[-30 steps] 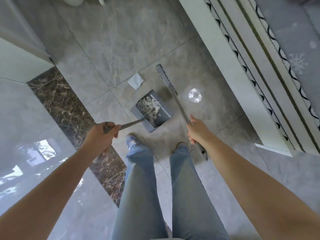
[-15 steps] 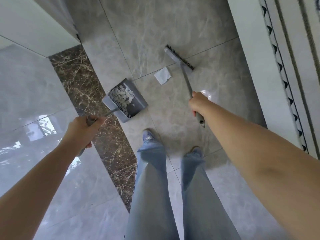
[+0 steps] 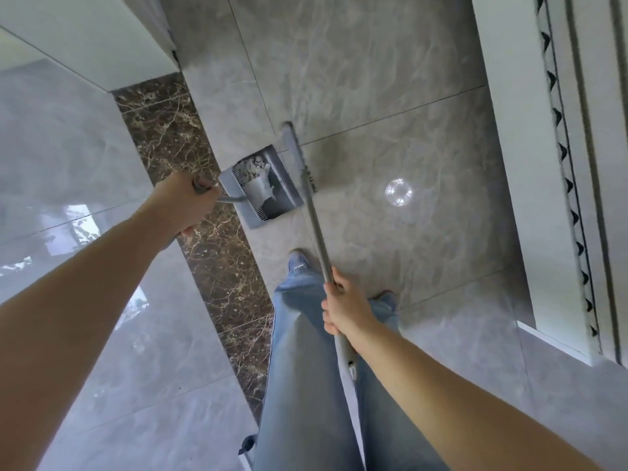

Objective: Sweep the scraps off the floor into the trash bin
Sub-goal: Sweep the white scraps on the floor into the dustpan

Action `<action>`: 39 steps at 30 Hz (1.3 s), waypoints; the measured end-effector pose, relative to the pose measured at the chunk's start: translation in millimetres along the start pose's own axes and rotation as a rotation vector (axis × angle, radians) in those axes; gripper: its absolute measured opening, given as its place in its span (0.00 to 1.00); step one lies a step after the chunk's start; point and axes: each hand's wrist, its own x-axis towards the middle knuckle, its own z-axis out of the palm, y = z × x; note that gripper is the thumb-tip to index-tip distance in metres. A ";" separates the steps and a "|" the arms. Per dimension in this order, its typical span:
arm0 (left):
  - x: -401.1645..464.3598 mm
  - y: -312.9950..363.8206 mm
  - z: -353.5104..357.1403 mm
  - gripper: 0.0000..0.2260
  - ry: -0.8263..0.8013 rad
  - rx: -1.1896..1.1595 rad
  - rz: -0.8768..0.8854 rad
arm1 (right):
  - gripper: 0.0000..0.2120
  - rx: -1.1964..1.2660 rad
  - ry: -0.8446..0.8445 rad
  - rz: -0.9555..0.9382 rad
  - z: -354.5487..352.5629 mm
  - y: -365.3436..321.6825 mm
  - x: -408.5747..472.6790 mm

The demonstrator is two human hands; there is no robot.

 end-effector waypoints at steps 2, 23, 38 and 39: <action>1.4 -3.1 -10.4 0.19 -0.065 0.168 0.076 | 0.10 0.056 0.077 0.015 -26.5 2.7 -6.0; 2.8 12.3 -4.3 0.21 -0.123 0.445 0.235 | 0.18 0.141 0.027 0.196 77.0 -9.9 1.4; 8.0 11.4 -0.4 0.23 -0.098 0.480 0.302 | 0.15 0.120 0.273 0.137 -0.8 -52.5 63.5; 8.9 14.5 0.3 0.23 -0.094 0.480 0.301 | 0.15 0.104 0.189 0.154 14.6 -50.4 58.5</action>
